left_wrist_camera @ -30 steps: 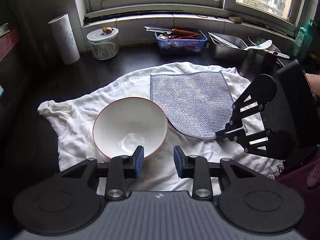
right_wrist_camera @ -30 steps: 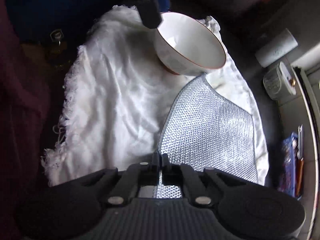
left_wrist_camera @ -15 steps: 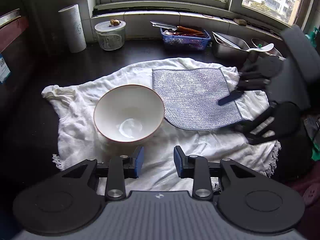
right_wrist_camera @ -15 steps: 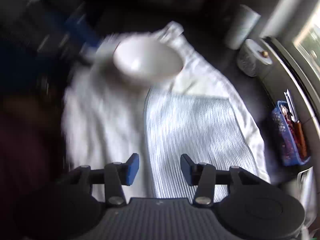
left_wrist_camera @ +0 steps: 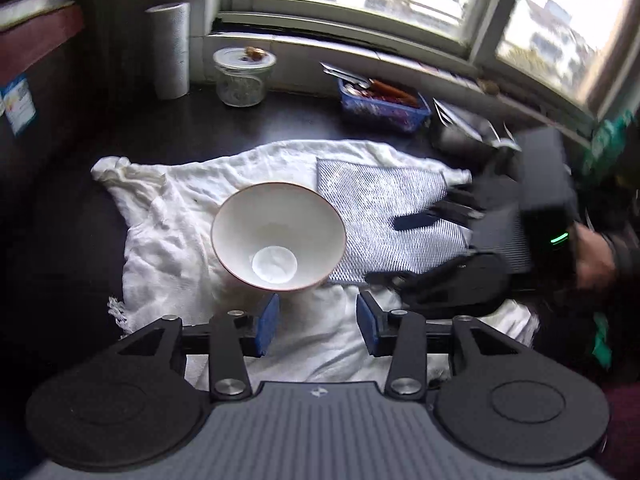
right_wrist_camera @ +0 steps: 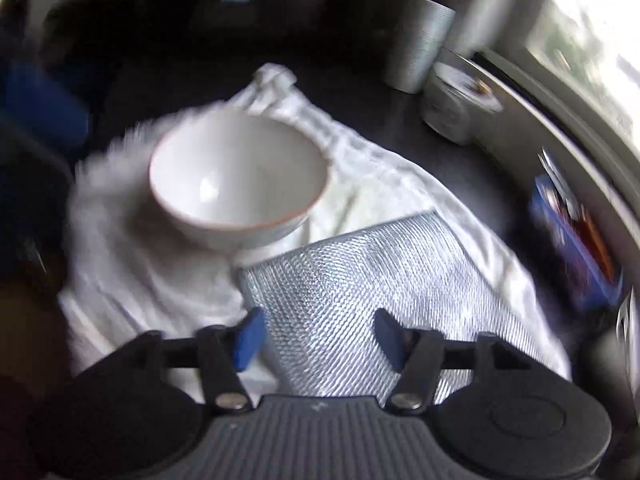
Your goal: Clean bowl
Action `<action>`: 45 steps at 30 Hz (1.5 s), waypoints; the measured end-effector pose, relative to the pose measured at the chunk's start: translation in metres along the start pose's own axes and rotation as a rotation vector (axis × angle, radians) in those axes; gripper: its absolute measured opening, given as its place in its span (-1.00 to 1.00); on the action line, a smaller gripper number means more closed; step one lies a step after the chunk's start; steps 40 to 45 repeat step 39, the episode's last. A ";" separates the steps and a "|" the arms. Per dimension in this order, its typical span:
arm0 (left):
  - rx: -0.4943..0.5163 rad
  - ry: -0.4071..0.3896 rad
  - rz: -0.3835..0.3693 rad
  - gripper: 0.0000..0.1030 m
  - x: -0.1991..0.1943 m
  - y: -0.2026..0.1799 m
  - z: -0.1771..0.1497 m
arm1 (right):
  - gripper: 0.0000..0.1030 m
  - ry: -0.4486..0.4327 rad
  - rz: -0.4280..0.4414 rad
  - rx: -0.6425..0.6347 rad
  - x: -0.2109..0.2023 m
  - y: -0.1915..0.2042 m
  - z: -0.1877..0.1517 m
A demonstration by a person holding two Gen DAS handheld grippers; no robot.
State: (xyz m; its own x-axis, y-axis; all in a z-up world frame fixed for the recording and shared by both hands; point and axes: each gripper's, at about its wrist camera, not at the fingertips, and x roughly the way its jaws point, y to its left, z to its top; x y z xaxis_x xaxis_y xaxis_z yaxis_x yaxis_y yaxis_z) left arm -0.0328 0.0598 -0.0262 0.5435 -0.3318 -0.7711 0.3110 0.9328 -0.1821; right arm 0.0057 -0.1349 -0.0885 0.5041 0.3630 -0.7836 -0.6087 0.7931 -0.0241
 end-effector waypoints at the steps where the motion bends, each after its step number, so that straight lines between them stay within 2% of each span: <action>1: -0.001 -0.007 0.021 0.06 0.000 -0.002 0.002 | 0.68 -0.003 0.005 0.073 -0.008 -0.005 0.001; 3: -0.002 -0.020 0.063 0.07 0.001 -0.007 0.005 | 0.91 -0.010 0.017 0.231 -0.028 -0.014 0.003; 5: -0.003 -0.034 0.105 0.09 0.002 -0.011 0.009 | 0.97 -0.020 0.000 0.346 -0.045 -0.018 0.004; 6: -0.004 -0.041 0.126 0.18 0.002 -0.013 0.010 | 0.98 -0.030 -0.013 0.405 -0.055 -0.018 0.005; 7: -0.005 -0.048 0.147 0.28 0.002 -0.016 0.012 | 0.98 -0.039 -0.025 0.444 -0.064 -0.017 0.007; 10: -0.009 -0.082 0.203 0.33 -0.001 -0.020 0.015 | 0.98 -0.050 -0.095 0.505 -0.082 -0.011 0.015; 11: -0.015 -0.094 0.216 0.33 -0.003 -0.020 0.015 | 0.98 -0.053 -0.117 0.512 -0.087 -0.009 0.017; 14: -0.076 -0.034 0.206 0.33 -0.005 -0.012 0.020 | 0.98 -0.059 -0.172 0.520 -0.101 0.001 0.021; 18: -0.049 -0.041 0.240 0.33 -0.011 -0.014 0.020 | 0.98 -0.049 -0.236 0.518 -0.115 0.017 0.023; 23: -0.083 -0.034 0.196 0.33 -0.019 -0.015 0.018 | 0.98 -0.010 -0.222 0.532 -0.111 0.025 0.021; 26: -0.091 -0.031 0.194 0.33 -0.022 -0.015 0.015 | 0.98 0.013 -0.236 0.528 -0.109 0.026 0.021; 45: -0.060 -0.056 0.188 0.33 -0.026 -0.027 0.016 | 0.98 0.021 -0.239 0.542 -0.110 0.019 0.014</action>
